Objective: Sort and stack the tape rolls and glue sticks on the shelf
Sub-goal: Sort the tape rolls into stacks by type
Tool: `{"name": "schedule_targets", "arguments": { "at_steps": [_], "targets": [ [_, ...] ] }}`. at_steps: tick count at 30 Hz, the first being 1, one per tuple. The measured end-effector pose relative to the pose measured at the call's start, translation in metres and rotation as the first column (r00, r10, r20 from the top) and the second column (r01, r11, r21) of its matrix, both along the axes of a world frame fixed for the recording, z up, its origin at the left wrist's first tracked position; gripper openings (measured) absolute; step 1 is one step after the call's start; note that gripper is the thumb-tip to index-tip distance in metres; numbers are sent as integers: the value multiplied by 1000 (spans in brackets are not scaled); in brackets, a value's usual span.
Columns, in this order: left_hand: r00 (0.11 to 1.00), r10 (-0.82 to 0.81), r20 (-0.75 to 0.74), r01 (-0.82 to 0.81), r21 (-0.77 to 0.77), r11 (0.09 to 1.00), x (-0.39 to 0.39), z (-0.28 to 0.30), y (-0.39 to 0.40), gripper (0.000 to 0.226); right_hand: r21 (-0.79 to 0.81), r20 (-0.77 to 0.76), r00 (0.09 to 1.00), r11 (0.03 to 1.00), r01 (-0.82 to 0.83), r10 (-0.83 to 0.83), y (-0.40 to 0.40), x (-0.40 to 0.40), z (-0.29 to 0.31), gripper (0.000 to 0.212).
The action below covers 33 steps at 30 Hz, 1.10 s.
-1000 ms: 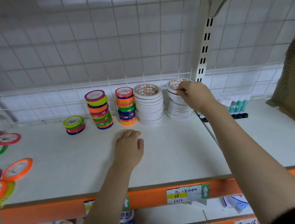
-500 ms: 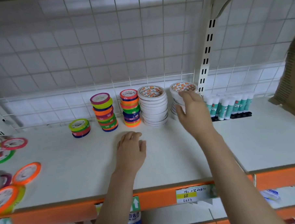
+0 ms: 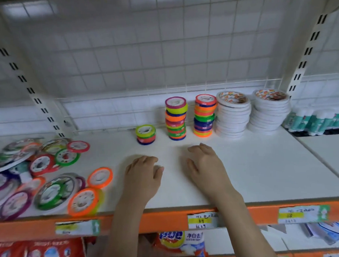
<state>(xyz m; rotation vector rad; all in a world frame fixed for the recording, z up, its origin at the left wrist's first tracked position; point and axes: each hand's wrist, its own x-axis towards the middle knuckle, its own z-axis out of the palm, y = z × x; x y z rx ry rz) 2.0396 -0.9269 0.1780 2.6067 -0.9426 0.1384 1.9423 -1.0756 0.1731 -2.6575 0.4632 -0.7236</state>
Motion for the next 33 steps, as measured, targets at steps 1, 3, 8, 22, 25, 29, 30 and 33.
{"name": "schedule_targets", "arguments": {
  "at_steps": [1,3,8,22,25,29,30,33],
  "targets": [
    [1000,20,-1,-20,2,1000,9,2,14,37,-4,-9,999,1000,-31,31,11,9,1,42],
    [998,69,-7,-69,-3,998,26,5,44,36,-1,-27,995,995,-95,95,35,28,1,38],
    [985,173,4,-173,20,985,62,14,113,36,17,-70,975,977,-212,212,92,69,-2,44],
    [984,175,-32,-177,-72,982,100,21,199,37,48,-139,925,936,-349,352,163,110,-2,35],
    [987,155,-44,-158,-75,985,102,21,205,39,57,-145,922,933,-355,360,166,110,-3,33],
    [989,138,-46,-141,-81,987,102,23,211,34,58,-179,917,934,-353,358,167,112,-6,31],
    [990,136,-44,-139,-86,987,102,23,213,32,64,-193,913,933,-353,359,166,112,-6,33],
    [991,124,-47,-129,-100,987,102,23,218,29,81,-228,909,937,-338,348,164,110,-6,38]
  ]
}}
